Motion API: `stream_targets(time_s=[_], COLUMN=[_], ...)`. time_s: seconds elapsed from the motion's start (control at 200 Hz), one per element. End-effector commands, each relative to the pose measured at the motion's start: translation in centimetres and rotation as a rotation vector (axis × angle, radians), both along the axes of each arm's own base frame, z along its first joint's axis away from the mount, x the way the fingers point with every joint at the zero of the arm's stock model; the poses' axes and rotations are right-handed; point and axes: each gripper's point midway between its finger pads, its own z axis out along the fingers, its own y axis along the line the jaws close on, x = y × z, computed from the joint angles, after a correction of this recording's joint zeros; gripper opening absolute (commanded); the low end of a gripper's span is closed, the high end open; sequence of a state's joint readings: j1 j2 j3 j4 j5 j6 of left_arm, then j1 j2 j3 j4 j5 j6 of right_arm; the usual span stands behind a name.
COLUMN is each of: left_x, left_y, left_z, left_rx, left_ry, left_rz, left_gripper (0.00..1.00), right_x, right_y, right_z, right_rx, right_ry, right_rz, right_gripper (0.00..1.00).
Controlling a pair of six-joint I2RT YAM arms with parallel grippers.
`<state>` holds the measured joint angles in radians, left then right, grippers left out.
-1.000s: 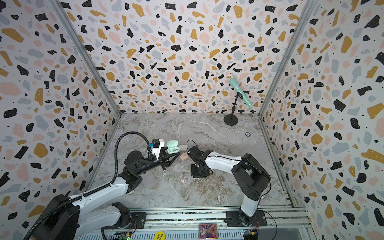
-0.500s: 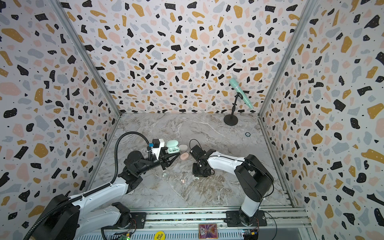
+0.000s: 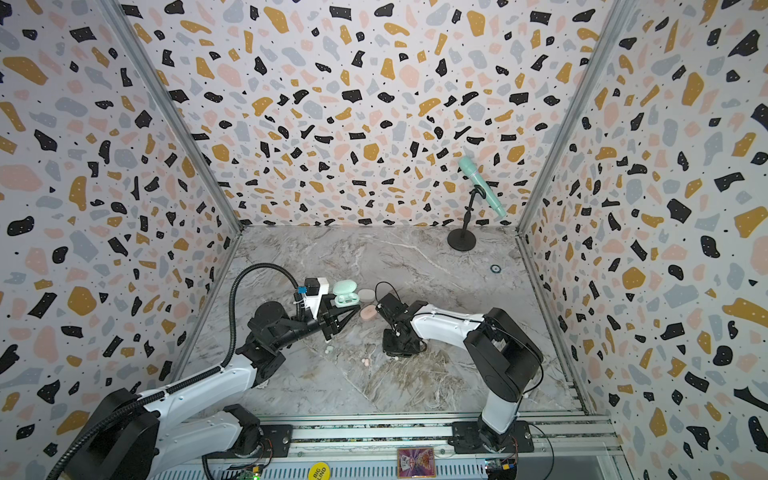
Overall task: Insert the wireless bluetooth earbuds into the charging case
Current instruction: 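Close the right gripper on the mint-green earbud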
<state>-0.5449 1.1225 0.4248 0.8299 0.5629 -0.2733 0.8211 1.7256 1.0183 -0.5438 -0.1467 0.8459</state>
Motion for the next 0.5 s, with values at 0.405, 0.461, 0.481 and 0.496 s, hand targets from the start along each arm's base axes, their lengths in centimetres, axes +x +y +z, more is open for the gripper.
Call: stream_targets(time_s=[0.405, 0.461, 0.481, 0.496], left_x=[-0.4, -0.4, -0.4, -0.4], left_y=[0.2, 0.2, 0.2, 0.1], left_z=[1.3, 1.3, 1.3, 1.4], left_rx=[-0.023, -0.022, -0.022, -0.022], left_ry=[-0.060, -0.061, -0.061, -0.062], left_rz=[-0.007, -0.011, -0.012, -0.014], left_gripper=[0.44, 0.44, 0.44, 0.44], right_x=[-0.1, 0.1, 0.3, 0.3], right_y=[-0.1, 0.2, 0.2, 0.3], right_z=[0.0, 0.5, 0.8, 0.9], right_rx=[-0.045, -0.028, -0.022, -0.017], right_ry=[-0.022, -0.038, -0.044, -0.047], right_rz=[0.034, 0.039, 0.039, 0.040], right_gripper=[0.12, 0.11, 0.11, 0.11])
